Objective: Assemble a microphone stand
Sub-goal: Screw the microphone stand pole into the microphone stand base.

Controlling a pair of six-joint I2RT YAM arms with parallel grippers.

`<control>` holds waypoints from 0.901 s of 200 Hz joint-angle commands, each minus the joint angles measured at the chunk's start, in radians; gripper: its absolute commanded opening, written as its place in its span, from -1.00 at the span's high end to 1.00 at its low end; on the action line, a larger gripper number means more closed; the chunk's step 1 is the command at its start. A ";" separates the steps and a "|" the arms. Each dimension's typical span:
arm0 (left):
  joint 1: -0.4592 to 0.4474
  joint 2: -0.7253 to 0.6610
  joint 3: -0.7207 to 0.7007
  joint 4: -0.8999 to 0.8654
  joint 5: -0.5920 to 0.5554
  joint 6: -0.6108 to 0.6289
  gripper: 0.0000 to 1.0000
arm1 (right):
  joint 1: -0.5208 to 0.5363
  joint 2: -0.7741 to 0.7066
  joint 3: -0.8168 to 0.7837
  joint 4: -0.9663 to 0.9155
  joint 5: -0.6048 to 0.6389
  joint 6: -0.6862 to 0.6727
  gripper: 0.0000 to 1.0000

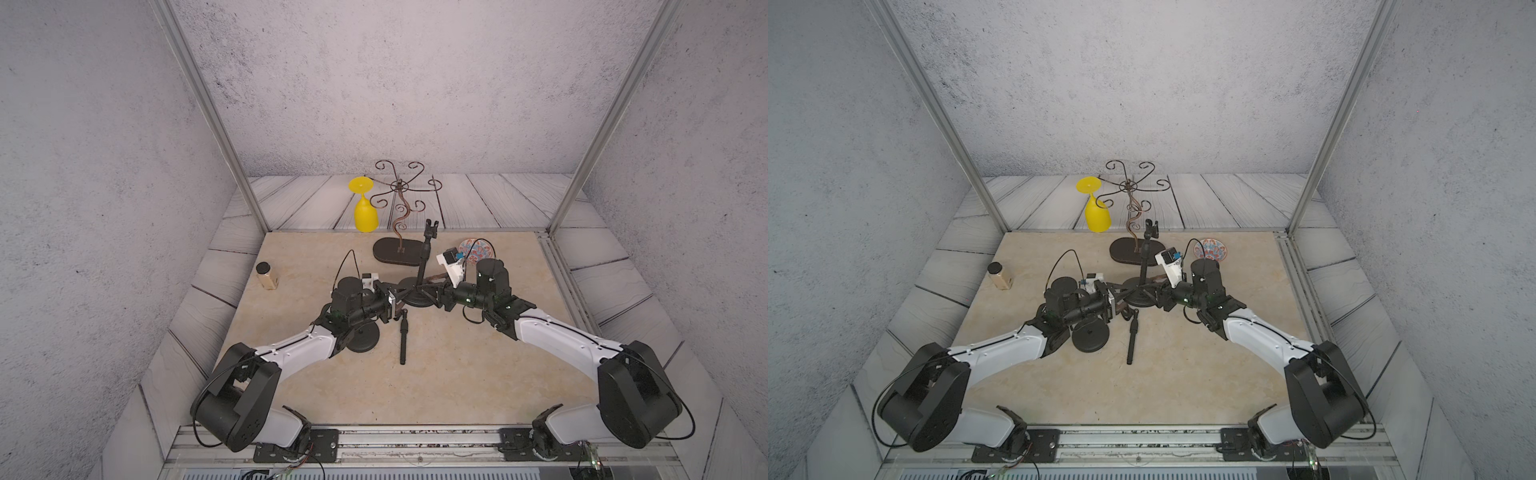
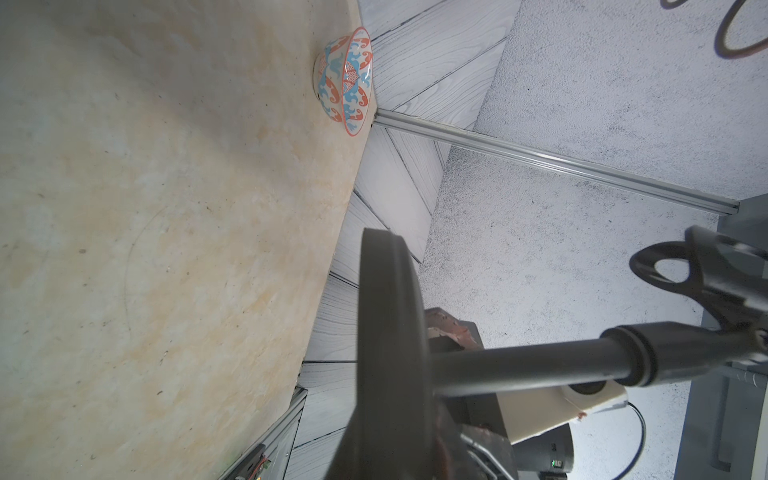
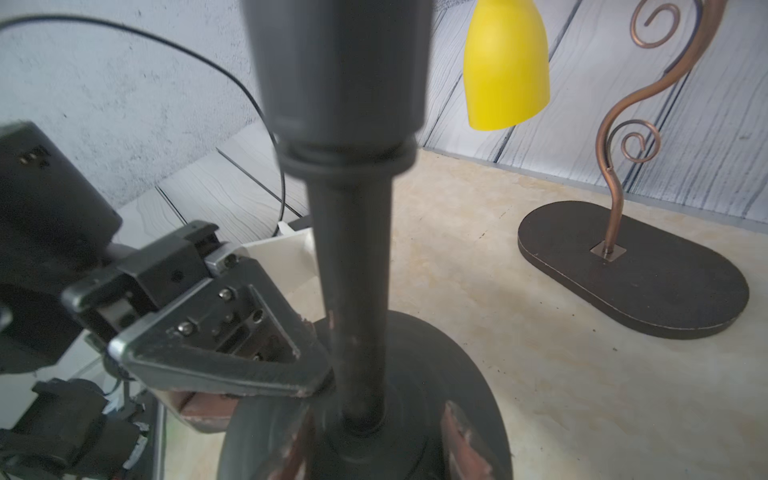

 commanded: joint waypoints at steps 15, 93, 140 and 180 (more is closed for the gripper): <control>0.006 -0.038 0.008 0.080 0.012 0.009 1.00 | -0.011 0.078 0.038 0.075 -0.064 0.030 0.36; 0.007 -0.038 0.004 0.085 0.012 0.012 1.00 | 0.002 0.121 0.010 0.256 -0.052 0.235 1.00; 0.010 -0.036 0.003 0.082 0.008 0.020 1.00 | 0.239 0.026 0.080 -0.076 0.584 0.288 1.00; 0.011 -0.021 0.004 0.098 0.019 0.016 1.00 | 0.376 0.124 0.255 -0.252 0.828 0.404 1.00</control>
